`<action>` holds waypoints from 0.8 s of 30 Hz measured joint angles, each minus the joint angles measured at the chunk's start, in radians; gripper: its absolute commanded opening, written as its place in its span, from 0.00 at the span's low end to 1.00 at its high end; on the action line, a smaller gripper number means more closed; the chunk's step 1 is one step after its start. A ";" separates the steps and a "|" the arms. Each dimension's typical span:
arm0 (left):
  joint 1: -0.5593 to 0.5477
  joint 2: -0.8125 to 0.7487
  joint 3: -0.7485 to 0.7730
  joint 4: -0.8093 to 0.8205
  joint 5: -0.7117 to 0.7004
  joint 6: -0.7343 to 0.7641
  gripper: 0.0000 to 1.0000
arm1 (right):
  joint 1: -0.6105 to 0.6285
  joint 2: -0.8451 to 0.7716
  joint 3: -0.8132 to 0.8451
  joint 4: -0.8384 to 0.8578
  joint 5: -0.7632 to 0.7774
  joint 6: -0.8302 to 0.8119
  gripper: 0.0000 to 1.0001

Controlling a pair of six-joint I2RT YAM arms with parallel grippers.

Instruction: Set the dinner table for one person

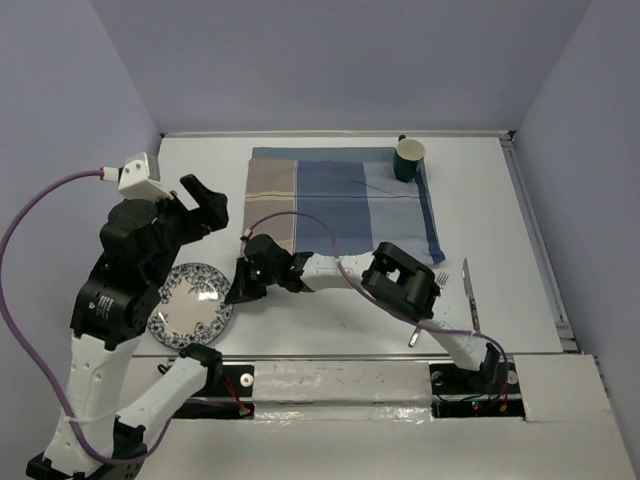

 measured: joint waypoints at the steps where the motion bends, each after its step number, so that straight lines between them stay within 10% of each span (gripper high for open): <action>1: -0.008 0.005 0.028 -0.008 -0.016 0.007 0.99 | 0.001 -0.023 -0.014 -0.014 0.015 -0.007 0.00; 8: -0.043 0.020 0.193 0.014 -0.105 0.050 0.99 | -0.098 -0.371 -0.206 -0.149 0.107 -0.073 0.00; 15: -0.047 0.035 0.155 0.051 -0.094 0.056 0.99 | -0.501 -0.734 -0.419 -0.049 0.133 -0.083 0.00; 24: -0.052 0.078 0.055 0.092 -0.045 0.047 0.99 | -0.772 -0.680 -0.531 -0.109 0.164 -0.141 0.00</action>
